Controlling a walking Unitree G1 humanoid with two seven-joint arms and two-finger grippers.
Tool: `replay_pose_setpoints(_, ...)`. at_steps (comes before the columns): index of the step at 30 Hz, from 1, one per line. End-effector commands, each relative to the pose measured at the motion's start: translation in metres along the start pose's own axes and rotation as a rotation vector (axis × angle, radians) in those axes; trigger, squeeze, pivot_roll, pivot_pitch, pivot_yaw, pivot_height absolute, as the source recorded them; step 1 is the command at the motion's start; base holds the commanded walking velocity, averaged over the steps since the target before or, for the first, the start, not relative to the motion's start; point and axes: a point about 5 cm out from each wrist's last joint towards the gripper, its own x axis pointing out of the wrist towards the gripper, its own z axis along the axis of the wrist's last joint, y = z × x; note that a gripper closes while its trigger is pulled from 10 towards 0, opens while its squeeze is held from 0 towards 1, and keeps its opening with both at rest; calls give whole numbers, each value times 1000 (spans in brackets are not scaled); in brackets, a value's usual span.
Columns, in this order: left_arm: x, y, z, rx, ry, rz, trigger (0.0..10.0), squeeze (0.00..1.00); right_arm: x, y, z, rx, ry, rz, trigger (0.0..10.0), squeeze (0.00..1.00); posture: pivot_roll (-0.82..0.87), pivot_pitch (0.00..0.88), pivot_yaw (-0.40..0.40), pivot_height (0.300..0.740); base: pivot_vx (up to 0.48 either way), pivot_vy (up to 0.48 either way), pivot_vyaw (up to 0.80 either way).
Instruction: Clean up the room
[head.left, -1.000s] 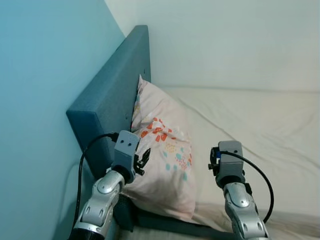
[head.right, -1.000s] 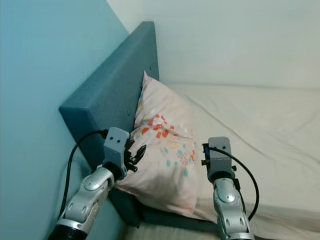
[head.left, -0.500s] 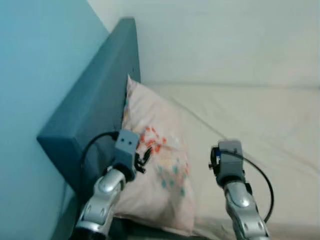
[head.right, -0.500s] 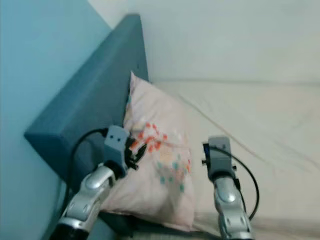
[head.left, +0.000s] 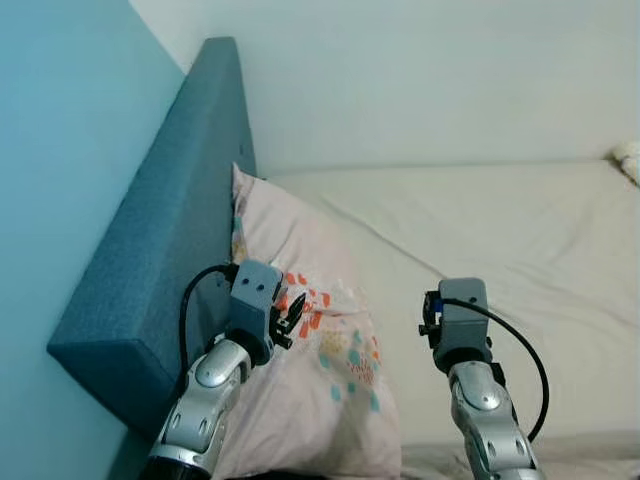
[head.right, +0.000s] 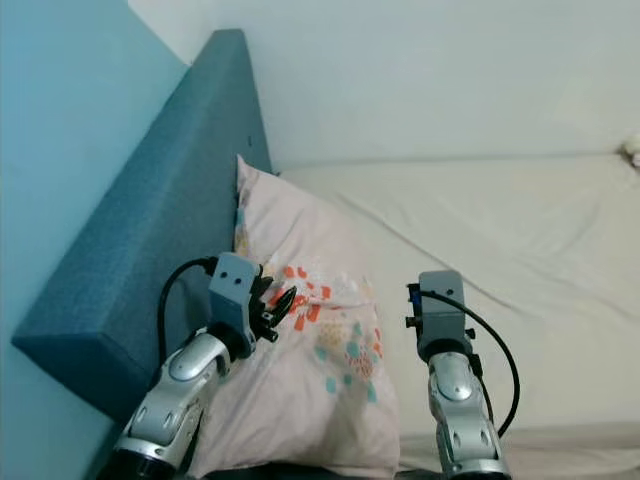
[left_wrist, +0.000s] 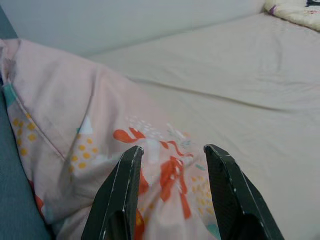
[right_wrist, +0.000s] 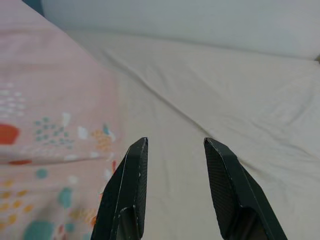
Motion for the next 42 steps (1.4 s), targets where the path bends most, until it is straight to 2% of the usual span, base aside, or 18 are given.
replay_pose_setpoints(1,-6,5,-7,-1,32,16,10000,0,-1,3,-3,1,13,13,10000,0,-43,40,7,736,0,0,0)
replay_pose_setpoints(8,-8,11,-11,-1,67,54,10000,0,-1,5,-4,42,33,20,10000,0,-41,41,1,731,0,0,0)
replay_pose_setpoints(20,-9,9,-12,-4,71,49,10000,0,0,5,-3,40,31,27,10000,0,-42,50,-3,691,0,0,0)
replay_pose_setpoints(29,-8,10,-13,-5,87,53,10000,0,-1,3,-4,49,41,22,10000,0,-45,51,3,691,0,0,0)
replay_pose_setpoints(35,-7,10,-12,-4,81,52,10000,0,-2,2,-5,63,45,18,10000,0,-45,57,3,671,0,0,0)
replay_pose_setpoints(42,-9,-1,-5,-11,29,-40,10000,0,-3,3,-6,58,50,18,10000,0,-43,65,2,636,0,0,0)
